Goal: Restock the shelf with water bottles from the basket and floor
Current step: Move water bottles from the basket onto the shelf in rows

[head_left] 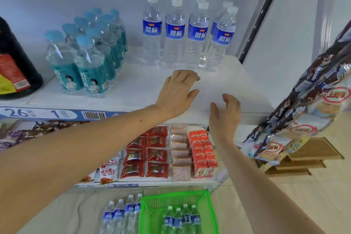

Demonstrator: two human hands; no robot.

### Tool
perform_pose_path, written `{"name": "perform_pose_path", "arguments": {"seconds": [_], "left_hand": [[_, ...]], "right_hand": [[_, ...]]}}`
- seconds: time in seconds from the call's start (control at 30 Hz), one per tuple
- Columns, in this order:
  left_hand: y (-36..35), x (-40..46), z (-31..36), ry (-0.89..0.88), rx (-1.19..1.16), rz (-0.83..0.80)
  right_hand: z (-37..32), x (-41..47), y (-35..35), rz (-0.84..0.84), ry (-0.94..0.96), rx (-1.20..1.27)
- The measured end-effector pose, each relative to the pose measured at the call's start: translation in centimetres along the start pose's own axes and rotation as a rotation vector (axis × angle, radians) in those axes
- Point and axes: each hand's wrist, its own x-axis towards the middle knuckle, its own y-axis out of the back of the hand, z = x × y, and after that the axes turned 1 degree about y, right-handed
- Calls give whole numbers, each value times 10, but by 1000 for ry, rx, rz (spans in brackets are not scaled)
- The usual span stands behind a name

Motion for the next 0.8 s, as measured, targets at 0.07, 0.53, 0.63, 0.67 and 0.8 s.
{"name": "perform_pose_path", "arguments": {"seconds": [0.07, 0.53, 0.63, 0.67, 0.8], "left_hand": [[-5, -28, 0, -33, -21, 50], [-109, -231, -22, 92, -21, -137], [-155, -283, -37, 159, -49, -232], [-172, -302, -42, 192, -45, -290], [-237, -382, -60, 355, -28, -521]], "right_hand": [[4, -25, 3, 56, 91, -2], [147, -195, -33, -157, -78, -69], [202, -236, -44, -272, -137, -112], [222, -251, -49, -302, -166, -126], [300, -314, -72, -417, -364, -218]]}}
